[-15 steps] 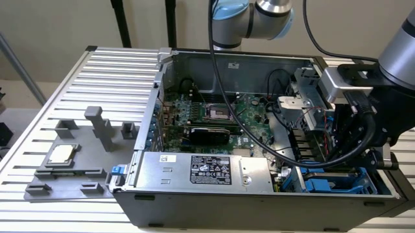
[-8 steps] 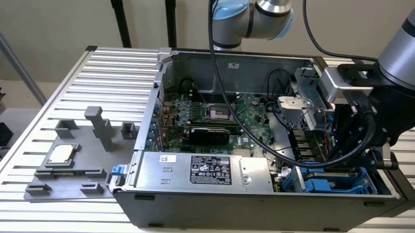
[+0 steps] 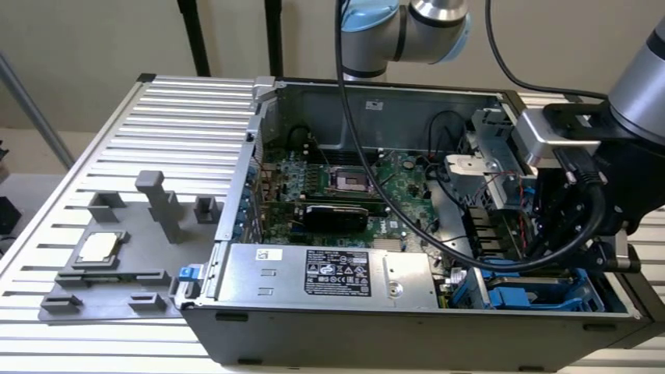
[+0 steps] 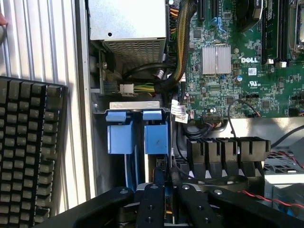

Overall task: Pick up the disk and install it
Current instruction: 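Insert the second disk wire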

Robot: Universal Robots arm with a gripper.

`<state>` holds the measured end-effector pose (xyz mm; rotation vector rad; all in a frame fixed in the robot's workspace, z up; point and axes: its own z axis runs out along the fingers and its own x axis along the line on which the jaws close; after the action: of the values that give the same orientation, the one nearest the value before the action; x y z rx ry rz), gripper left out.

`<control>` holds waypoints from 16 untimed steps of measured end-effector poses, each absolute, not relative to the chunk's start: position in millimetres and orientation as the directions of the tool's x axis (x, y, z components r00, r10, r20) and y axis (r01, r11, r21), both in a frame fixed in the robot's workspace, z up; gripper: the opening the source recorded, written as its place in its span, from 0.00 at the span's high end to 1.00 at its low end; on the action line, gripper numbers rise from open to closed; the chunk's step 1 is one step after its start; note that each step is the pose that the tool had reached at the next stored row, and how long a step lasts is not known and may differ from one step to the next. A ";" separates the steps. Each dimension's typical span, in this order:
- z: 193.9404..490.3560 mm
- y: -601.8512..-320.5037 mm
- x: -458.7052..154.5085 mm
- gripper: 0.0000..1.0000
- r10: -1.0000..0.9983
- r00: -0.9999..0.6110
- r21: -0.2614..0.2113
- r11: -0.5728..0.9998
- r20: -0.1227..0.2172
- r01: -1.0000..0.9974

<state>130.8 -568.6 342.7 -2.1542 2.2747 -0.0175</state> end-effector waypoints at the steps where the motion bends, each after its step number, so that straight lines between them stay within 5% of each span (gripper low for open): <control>1: 342.6 -569.0 130.9 0.84 -0.999 -0.054 -0.014 0.054 0.002 -0.998; 16: 339.0 -571.7 130.9 0.84 -0.999 -0.051 -0.014 0.051 -0.003 -0.999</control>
<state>130.9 -571.7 339.0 -2.1562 2.2683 -0.0122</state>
